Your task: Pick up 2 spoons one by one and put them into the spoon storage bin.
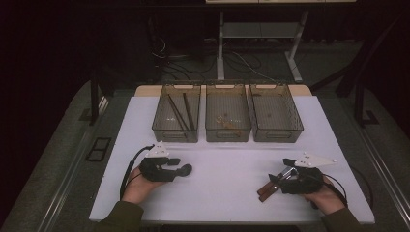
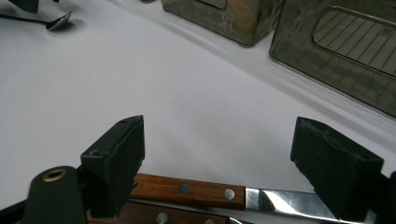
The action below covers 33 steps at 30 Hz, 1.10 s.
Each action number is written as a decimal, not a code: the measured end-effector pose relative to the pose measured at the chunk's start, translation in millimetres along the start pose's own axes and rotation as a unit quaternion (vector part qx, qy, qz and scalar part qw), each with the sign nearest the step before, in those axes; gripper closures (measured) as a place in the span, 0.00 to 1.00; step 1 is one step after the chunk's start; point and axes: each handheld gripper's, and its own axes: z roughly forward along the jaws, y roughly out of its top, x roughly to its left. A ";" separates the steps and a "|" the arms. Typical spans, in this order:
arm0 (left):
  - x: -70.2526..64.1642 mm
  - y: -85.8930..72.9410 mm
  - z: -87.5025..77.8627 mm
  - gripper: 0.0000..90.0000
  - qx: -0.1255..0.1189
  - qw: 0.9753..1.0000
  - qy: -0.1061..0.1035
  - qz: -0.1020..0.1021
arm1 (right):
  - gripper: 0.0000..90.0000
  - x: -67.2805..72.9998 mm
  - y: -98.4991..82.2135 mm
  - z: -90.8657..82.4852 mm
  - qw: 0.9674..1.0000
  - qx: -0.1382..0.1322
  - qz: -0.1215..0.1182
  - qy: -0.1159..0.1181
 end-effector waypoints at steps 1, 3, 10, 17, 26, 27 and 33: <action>-0.2 0.5 1.2 0.54 0.003 1.000 0.001 0.000 | 0.20 0.1 0.0 0.1 1.000 0.001 0.000 0.000; -1.5 1.3 3.7 0.54 0.006 1.000 0.004 0.004 | 0.20 0.3 0.0 0.5 1.000 0.001 -0.001 -0.001; -3.3 2.1 10.5 0.53 0.021 1.000 0.014 0.016 | 0.20 0.8 0.0 2.2 1.000 0.005 -0.003 -0.001; -6.4 2.4 15.4 0.54 0.043 0.998 0.019 0.035 | 0.20 0.9 0.0 2.8 1.000 0.005 -0.005 -0.002; -9.7 3.9 17.2 0.63 0.053 0.998 0.008 0.042 | 0.20 0.8 0.1 2.6 1.000 0.005 -0.005 -0.003; -10.1 4.0 17.2 0.64 0.053 0.998 0.005 0.042 | 0.20 0.9 0.1 2.5 1.000 0.006 -0.005 -0.004; -12.1 5.9 16.0 0.73 0.065 0.997 0.007 0.046 | 0.20 0.8 0.2 1.7 1.000 0.005 -0.005 -0.004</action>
